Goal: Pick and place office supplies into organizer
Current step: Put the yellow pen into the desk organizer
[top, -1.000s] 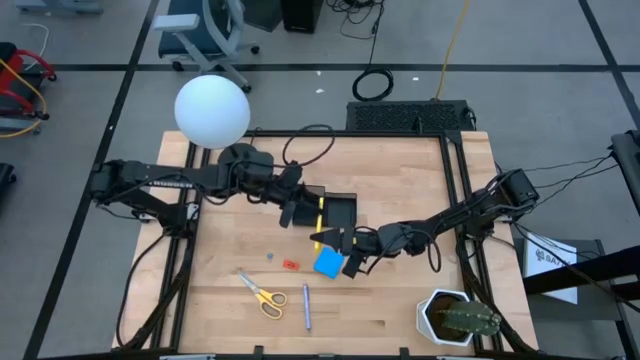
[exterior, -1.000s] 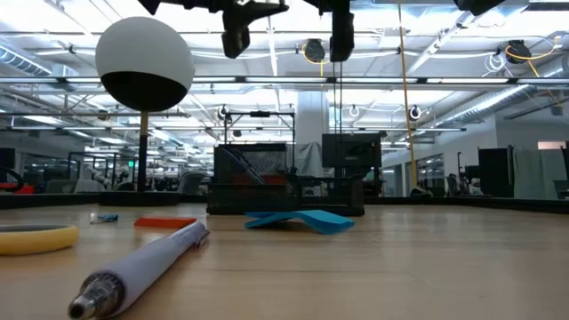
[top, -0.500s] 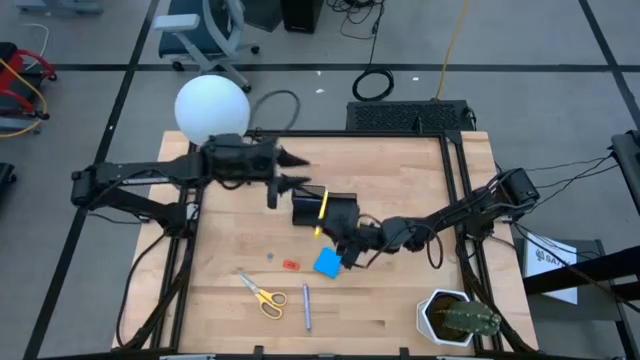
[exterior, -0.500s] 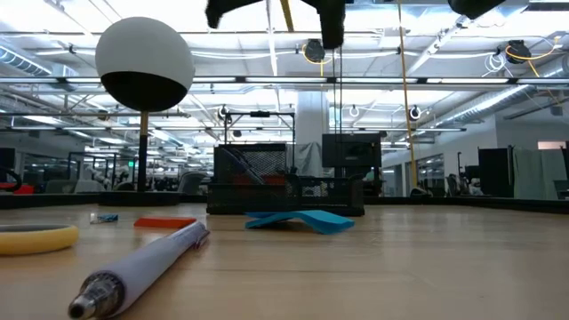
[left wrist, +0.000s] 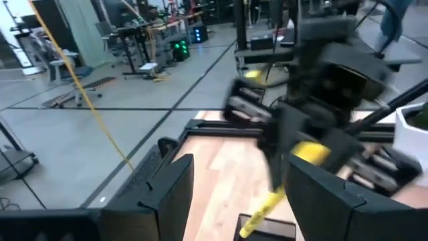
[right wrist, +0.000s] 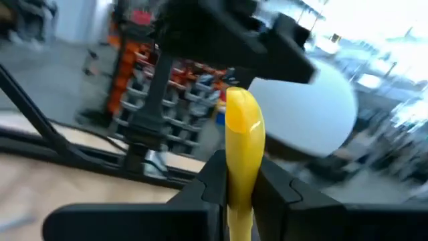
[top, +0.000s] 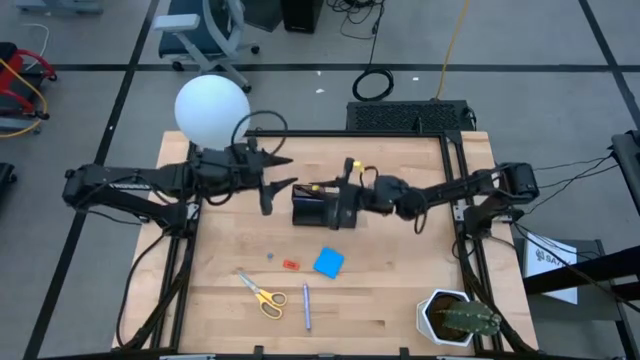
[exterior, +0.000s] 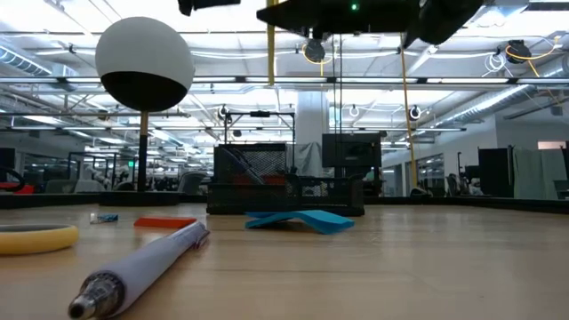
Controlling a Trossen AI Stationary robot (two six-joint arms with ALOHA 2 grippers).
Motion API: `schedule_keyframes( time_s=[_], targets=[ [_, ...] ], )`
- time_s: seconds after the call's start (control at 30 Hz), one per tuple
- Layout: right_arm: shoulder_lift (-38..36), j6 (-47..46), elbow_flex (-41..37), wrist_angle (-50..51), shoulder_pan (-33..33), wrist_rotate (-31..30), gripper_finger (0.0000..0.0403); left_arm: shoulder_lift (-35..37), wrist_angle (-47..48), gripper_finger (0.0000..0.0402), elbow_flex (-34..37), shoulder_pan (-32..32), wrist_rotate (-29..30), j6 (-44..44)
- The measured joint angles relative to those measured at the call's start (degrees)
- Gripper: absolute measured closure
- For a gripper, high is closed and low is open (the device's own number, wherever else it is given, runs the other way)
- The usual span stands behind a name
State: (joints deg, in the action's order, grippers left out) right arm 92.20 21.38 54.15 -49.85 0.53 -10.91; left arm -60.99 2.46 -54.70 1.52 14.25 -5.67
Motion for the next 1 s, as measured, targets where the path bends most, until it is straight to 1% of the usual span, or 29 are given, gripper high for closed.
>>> schedule_keyframes(
  time_s=[0.1, 0.17, 0.23, 0.33, 0.43, 0.5, 0.57, 0.63, 0.77, 1.0],
  targets=[
    [0.0, -9.1, 0.0, 2.0, -2.9, 6.1, 0.0369, 1.1, -4.3, 0.0172, 5.7, -1.0, 2.6, 0.0],
    [0.0, -12.6, -0.2, 2.6, -4.0, 8.8, 0.0369, 1.8, -10.6, 0.0172, 9.8, -0.9, 2.9, 0.1],
    [0.0, -14.7, -1.4, 1.1, -4.7, 9.7, 0.0369, 3.0, -17.3, 0.0172, 14.8, -0.6, 2.9, 0.0],
    [0.0, -15.2, -4.7, -3.6, -5.3, 9.7, 0.0369, 4.1, -29.2, 0.0172, 20.2, 0.0, 2.9, -0.9],
    [0.0, -15.7, -9.1, -10.1, -6.5, 9.7, 0.0369, 5.0, -36.2, 0.0172, 23.0, 0.4, 2.7, -2.4],
    [0.3, -16.5, -10.7, -13.9, -8.2, 9.7, 0.0369, 5.2, -36.6, 0.0172, 23.4, 0.8, 2.3, -2.9],
    [0.4, -17.7, -12.0, -15.0, -9.9, 9.8, 0.0369, 5.3, -35.6, 0.0172, 23.3, 0.9, 1.3, -2.9],
    [0.4, -17.6, -12.0, -14.7, -11.1, 11.6, 0.0369, 5.6, -33.0, 0.0172, 23.4, 0.9, 1.0, -2.9],
    [1.6, -17.4, -11.8, -13.4, -11.8, 15.4, 0.0369, 5.6, -32.7, 0.0172, 23.4, 1.2, 0.9, -3.2],
    [4.6, -17.7, -11.8, -14.5, -13.0, 15.7, 0.0369, 5.7, -32.9, 0.0172, 23.4, 2.1, 0.8, -3.0]
  ],
)
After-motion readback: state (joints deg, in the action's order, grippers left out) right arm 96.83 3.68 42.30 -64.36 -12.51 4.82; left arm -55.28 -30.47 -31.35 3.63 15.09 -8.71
